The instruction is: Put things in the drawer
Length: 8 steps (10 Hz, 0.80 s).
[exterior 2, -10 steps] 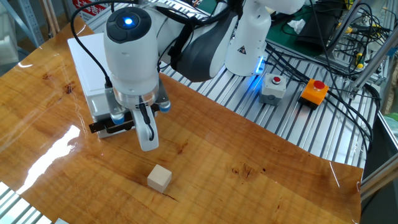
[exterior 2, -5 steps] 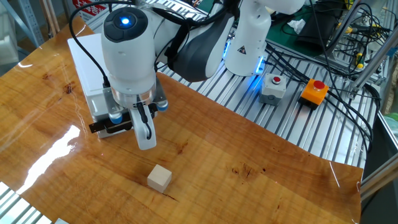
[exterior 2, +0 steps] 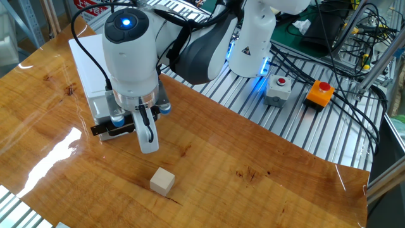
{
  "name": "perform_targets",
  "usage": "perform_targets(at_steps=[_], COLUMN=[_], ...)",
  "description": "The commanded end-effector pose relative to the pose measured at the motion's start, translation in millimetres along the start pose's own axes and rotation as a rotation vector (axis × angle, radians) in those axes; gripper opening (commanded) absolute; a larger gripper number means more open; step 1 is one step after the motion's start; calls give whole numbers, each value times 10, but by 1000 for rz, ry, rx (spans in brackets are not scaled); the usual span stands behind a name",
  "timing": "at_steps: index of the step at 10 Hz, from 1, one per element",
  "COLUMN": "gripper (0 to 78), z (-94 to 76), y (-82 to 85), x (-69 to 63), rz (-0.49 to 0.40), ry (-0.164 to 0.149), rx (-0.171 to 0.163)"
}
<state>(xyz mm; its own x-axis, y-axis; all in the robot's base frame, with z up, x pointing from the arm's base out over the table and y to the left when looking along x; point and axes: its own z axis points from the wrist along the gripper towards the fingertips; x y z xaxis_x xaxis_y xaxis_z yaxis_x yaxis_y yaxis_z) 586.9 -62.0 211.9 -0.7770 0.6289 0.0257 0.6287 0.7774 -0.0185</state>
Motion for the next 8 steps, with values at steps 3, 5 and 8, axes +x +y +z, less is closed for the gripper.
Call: perform_targets(at_steps=[3,5,8], gripper=[775,775,775], z=[12,-6,-37], y=[199,224,262], x=[72,58,59], rz=[34,34,42], ry=[-2,0,8], rx=[-9,-11,-17])
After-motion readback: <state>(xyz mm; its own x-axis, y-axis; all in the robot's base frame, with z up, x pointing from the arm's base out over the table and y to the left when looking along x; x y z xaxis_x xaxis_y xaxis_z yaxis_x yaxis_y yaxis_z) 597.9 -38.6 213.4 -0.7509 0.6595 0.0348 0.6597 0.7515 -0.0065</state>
